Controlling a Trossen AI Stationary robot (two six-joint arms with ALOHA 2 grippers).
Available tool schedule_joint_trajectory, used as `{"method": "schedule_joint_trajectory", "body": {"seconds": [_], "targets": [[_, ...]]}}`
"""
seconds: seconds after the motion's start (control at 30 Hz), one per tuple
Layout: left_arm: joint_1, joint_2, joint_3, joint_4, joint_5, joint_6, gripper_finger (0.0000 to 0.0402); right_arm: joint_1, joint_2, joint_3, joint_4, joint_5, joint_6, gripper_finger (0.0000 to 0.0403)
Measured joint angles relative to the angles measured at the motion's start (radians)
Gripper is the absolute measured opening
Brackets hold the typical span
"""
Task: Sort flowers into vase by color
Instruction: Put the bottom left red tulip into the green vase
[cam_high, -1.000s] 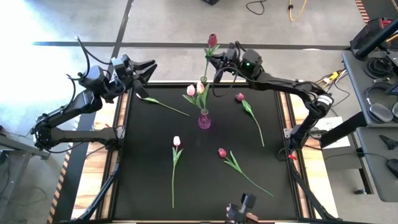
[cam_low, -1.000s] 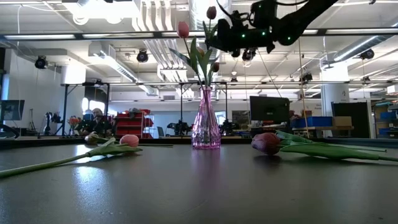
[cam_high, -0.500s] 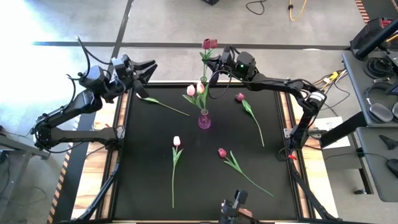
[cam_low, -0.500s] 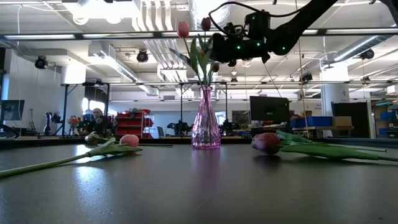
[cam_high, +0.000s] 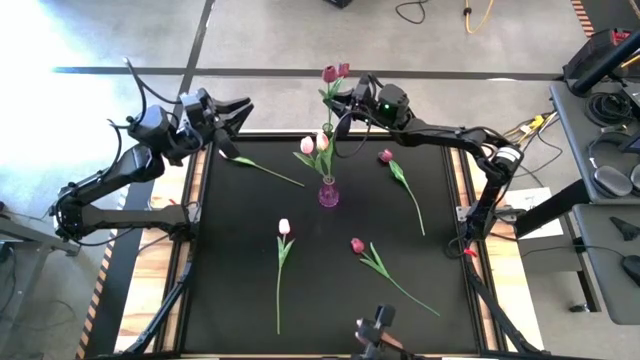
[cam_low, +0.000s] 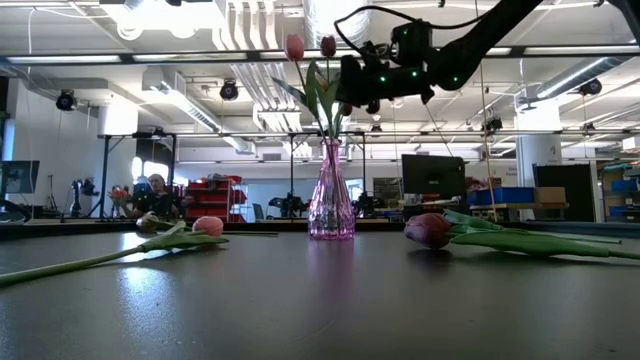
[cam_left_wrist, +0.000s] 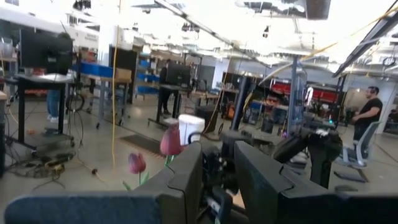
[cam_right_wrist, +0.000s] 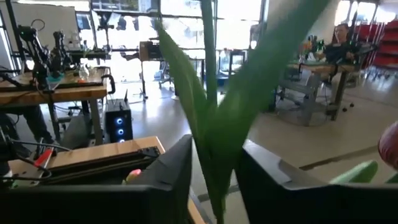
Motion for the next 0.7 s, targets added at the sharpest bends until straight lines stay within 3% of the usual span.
{"method": "schedule_joint_trajectory", "body": {"seconds": [0.37,0.5,0.7], "targets": [[-0.001,-0.001,-0.037,-0.085,0.001,-0.097,0.0078,0.005,-0.065,0.0,-0.21,0.0,0.036,0.0181],[-0.001,-0.032,-0.09,-0.05,-0.004,-0.118,0.0078,0.005,-0.143,0.0,-0.345,0.004,0.014,0.0184],[-0.001,-0.097,-0.242,0.069,-0.002,-0.19,0.0077,0.015,-0.291,0.0,-0.572,0.131,-0.064,0.0174]]}}
